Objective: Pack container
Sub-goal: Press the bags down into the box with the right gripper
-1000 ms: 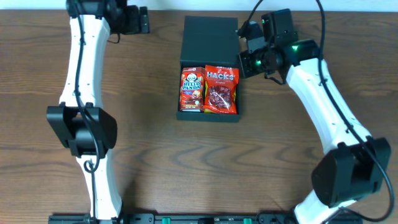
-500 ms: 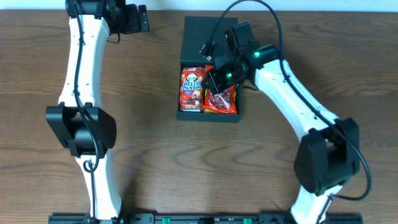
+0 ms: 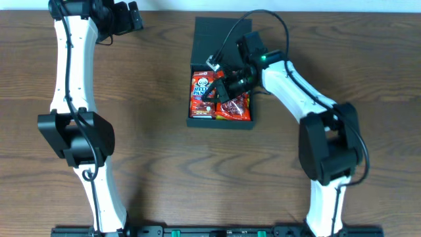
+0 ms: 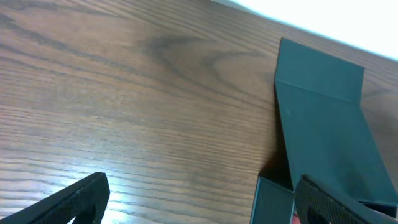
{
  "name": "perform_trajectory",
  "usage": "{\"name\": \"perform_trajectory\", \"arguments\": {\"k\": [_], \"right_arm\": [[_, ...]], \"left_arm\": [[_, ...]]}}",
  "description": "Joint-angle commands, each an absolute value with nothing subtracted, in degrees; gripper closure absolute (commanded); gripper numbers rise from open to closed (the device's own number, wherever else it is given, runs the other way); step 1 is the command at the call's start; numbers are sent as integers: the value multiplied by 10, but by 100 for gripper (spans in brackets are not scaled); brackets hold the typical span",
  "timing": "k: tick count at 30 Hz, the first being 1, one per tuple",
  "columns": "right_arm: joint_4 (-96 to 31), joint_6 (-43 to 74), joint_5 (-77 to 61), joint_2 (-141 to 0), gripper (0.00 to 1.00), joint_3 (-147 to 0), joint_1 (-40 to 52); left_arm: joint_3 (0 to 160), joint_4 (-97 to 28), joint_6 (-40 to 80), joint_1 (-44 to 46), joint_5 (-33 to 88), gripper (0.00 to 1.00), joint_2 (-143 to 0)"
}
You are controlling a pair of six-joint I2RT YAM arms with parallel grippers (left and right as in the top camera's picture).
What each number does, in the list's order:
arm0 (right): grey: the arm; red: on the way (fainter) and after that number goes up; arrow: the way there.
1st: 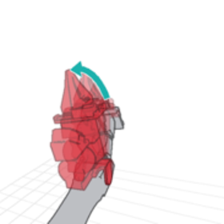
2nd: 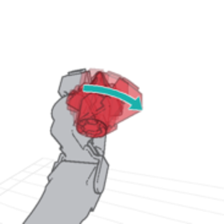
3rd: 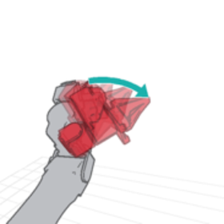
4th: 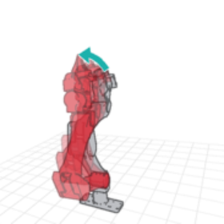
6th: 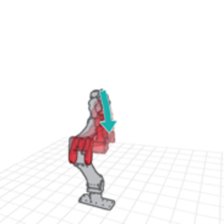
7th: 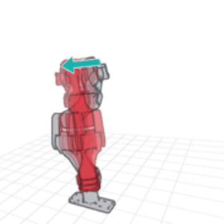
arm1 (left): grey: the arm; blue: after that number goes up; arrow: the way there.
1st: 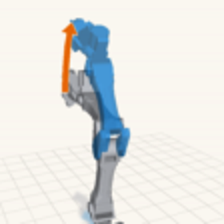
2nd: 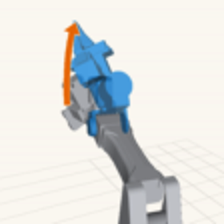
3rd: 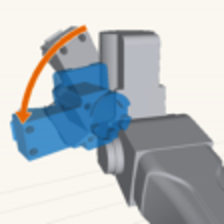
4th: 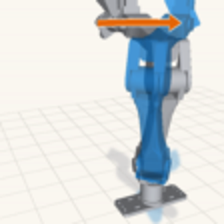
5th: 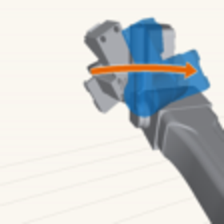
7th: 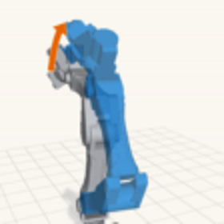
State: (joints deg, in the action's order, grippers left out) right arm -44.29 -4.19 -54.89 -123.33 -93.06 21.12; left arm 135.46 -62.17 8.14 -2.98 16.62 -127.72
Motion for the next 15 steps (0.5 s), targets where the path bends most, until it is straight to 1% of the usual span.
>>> {"name": "perform_trajectory", "arguments": {"k": [1,8,15], "right_arm": [[-443,-47,-585,-1261,99,-930,211],[-441,-25,-564,-1286,98,-930,209],[-437,-22,-628,-1267,98,-962,190]], "left_arm": [[1351,-624,88,-30,176,4,-1283],[1351,-626,88,-30,176,4,-1283],[1351,-615,88,-29,176,4,-1283]]}}
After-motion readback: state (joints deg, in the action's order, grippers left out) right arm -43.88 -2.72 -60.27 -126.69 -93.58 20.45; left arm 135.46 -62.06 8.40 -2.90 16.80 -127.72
